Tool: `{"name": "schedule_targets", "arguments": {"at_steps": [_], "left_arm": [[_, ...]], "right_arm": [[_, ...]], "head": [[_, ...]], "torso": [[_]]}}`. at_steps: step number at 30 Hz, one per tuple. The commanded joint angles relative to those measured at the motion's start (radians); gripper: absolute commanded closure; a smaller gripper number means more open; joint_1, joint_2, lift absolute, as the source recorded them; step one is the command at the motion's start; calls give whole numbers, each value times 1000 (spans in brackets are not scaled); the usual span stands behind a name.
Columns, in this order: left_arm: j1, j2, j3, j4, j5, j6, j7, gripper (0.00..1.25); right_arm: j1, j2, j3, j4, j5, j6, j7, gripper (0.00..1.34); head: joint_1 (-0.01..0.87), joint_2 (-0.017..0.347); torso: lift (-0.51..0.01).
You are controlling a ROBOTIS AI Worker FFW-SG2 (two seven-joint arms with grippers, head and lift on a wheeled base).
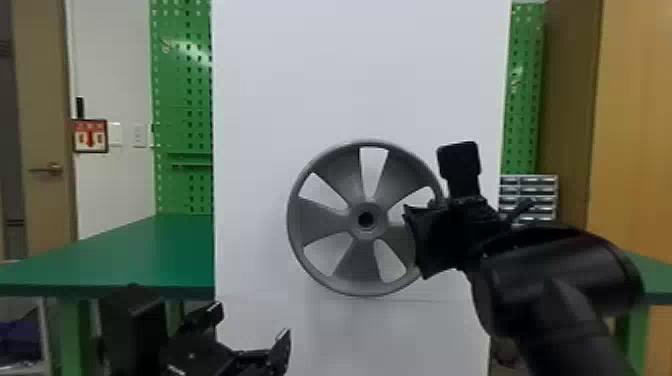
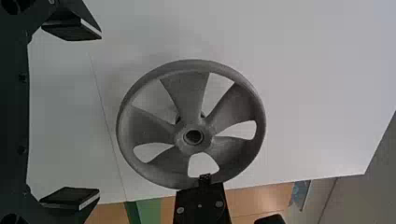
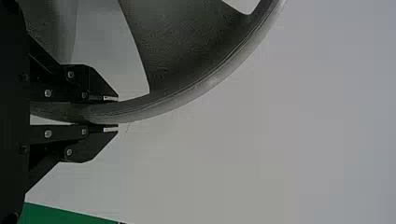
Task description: Hold the wheel and insert it
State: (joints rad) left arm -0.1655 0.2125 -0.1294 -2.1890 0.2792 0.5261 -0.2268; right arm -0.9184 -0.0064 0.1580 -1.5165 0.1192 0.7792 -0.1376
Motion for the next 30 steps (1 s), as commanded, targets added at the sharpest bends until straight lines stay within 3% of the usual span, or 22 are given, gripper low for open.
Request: {"name": "schedule_targets", "arguments": {"at_steps": [1,22,30], "left_arm": [[-3,2,-2,0,0,0,0,101],[-6,7,-7,3,2,0,1,101],[-5,7,-7,5,3,0,0,101]], "right_arm": [[-2,-1,-12,18,5,-18,0,1202],[-40,7,-52,185,30,-118,-13,1202],[-43,7,-55,199,5,-129,-16,1194]], "head": [[97,15],[97,15],[97,15]], "torso": [[-442],[-442],[-442]]}}
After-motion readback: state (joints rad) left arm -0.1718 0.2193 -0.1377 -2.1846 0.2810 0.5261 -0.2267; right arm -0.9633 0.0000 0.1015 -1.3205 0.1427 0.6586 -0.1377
